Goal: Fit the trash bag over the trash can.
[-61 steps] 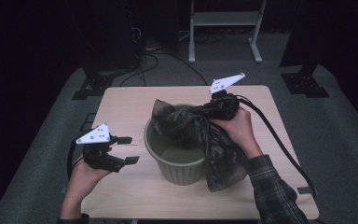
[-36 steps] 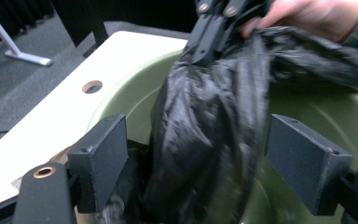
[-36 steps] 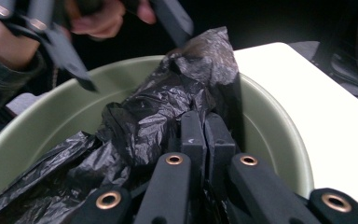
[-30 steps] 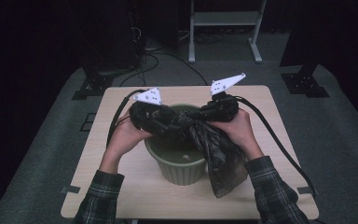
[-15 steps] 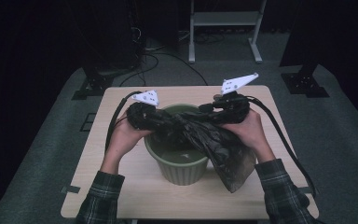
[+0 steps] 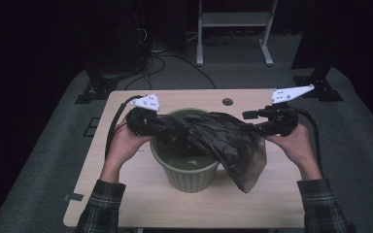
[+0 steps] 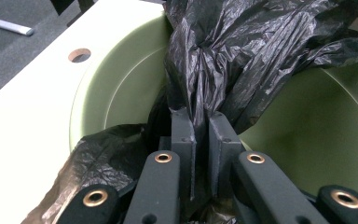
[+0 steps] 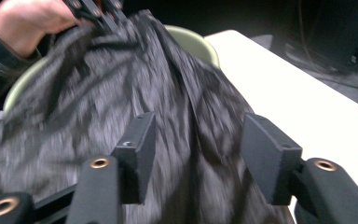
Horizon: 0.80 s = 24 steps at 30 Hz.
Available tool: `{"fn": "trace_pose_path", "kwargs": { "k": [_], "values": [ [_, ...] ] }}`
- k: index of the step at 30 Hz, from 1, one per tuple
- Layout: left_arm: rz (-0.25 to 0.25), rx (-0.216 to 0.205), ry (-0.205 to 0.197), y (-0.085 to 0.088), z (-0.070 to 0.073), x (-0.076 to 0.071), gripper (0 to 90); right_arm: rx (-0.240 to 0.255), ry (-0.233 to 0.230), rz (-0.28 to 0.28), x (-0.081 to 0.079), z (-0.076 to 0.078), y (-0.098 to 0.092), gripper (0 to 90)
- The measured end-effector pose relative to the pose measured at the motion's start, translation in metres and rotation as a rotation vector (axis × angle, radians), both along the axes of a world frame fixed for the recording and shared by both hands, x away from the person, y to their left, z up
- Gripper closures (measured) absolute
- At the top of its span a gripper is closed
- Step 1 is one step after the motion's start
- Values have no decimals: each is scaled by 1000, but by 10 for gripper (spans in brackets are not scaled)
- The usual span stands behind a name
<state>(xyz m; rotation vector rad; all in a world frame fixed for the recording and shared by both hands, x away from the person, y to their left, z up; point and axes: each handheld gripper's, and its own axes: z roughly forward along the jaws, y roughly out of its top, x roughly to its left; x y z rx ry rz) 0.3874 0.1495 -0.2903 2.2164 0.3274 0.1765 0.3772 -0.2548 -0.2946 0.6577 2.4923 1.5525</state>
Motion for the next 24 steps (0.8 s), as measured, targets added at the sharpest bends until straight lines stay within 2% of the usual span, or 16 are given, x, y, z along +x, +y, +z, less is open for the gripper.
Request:
{"fn": "trace_pose_path", "kwargs": {
  "k": [4,11,16,19,24],
  "values": [
    [4,2,-4,3,1,-2,815,-18,-1,-42,-8,-9,-20,399],
    [2,6,1,5,0,-3,809,22,50,-128,-14,-39,-60,399],
    [1,15,7,6,-2,-4,788,8,77,-166,-13,-58,-74,399],
    [6,16,5,6,-4,-5,734,9,104,-181,-11,-71,-79,400],
    [34,30,-25,6,-3,-8,578,16,131,-178,-7,-84,-78,404]
  ]
}}
